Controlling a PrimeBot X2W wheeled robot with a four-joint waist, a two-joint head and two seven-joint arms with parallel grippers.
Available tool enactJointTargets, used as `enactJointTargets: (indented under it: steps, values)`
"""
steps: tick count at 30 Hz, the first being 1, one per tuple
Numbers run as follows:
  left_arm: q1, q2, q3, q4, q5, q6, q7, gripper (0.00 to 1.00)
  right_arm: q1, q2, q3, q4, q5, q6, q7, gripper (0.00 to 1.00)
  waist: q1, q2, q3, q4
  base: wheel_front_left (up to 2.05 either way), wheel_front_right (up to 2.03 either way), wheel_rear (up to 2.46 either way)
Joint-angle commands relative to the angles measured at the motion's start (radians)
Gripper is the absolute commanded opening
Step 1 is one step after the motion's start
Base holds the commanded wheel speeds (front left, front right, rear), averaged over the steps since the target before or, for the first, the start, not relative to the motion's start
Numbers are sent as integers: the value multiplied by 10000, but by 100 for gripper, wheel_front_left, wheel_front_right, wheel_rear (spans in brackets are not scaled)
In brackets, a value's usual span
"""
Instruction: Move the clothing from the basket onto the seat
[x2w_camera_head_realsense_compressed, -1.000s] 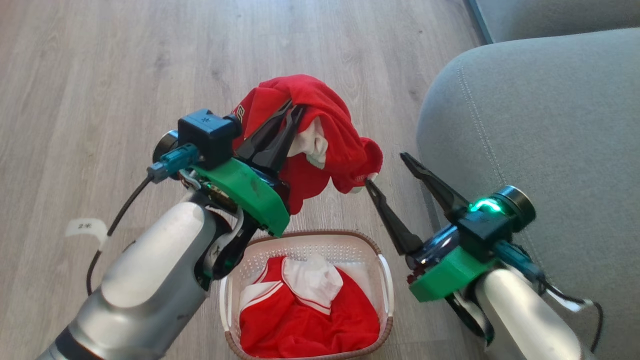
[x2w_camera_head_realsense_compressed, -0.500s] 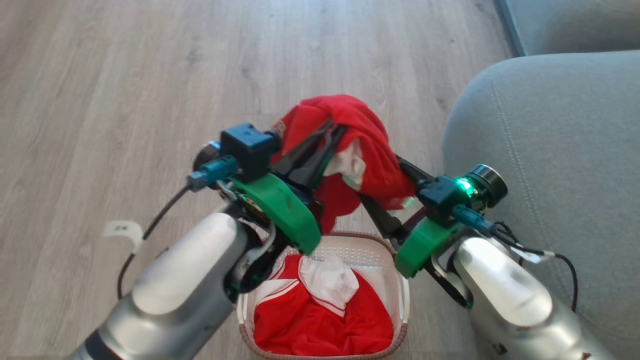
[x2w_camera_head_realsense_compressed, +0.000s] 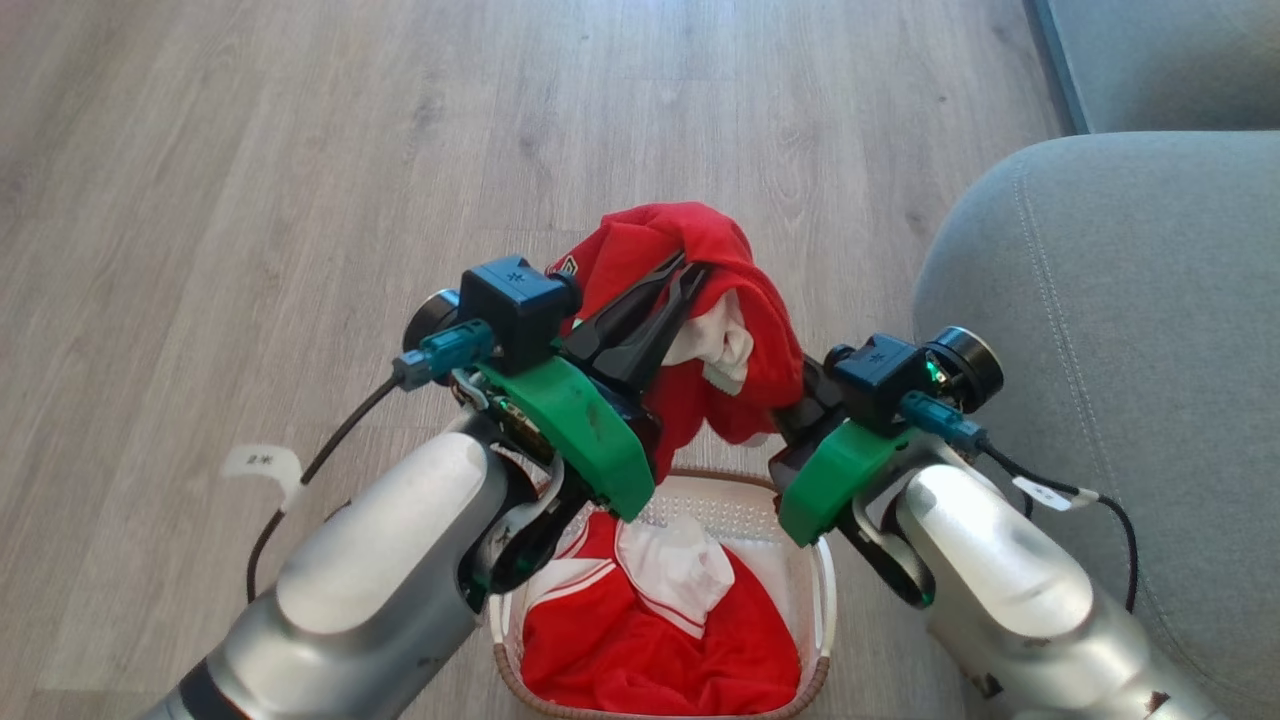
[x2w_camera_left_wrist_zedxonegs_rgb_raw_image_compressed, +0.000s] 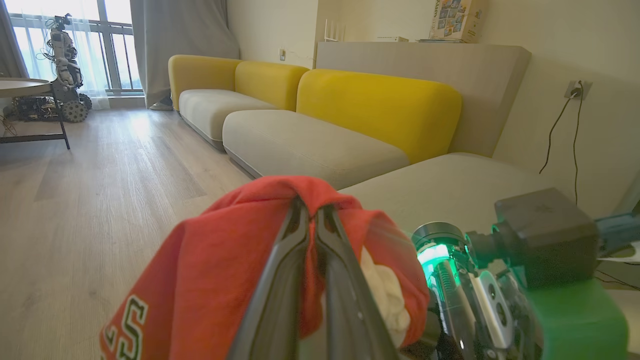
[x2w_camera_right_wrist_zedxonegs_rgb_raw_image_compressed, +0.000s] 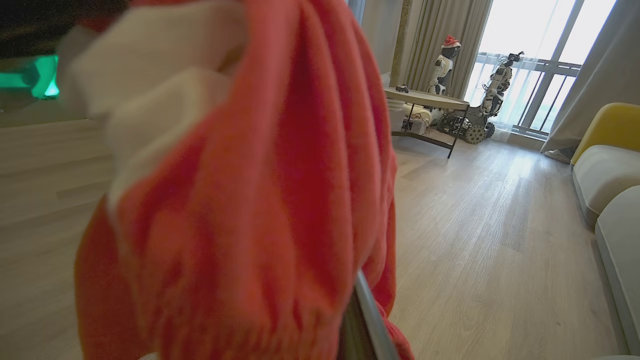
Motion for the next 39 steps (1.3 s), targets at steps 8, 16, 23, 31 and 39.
enactJointTargets:
  steps: [8,16,23,31,39]
  values:
    - [-404,310,448,-282,-102,123,-83,0,186,128,-1138,-1103,500,71,-65,0,0,-1,-10,-274,0,0,0]
    - [-36,375,327,-363,-204,173,-116,100,863,11,-2253,-1996,749,71,-65,0,0,-1,-52,-729,0,0,0]
    - [194,453,111,-461,-105,181,-159,100,1224,-198,-3037,-2616,762,71,-65,0,0,-1,94,-1258,0,0,0]
    - [211,546,74,-459,91,268,-398,100,1543,-308,-3860,-3754,869,71,-65,0,0,-1,507,-2349,0,0,0]
    - [117,725,100,-441,276,295,-614,100,1903,-349,-4450,-4741,831,71,-65,0,0,-1,849,-3725,0,0,0]
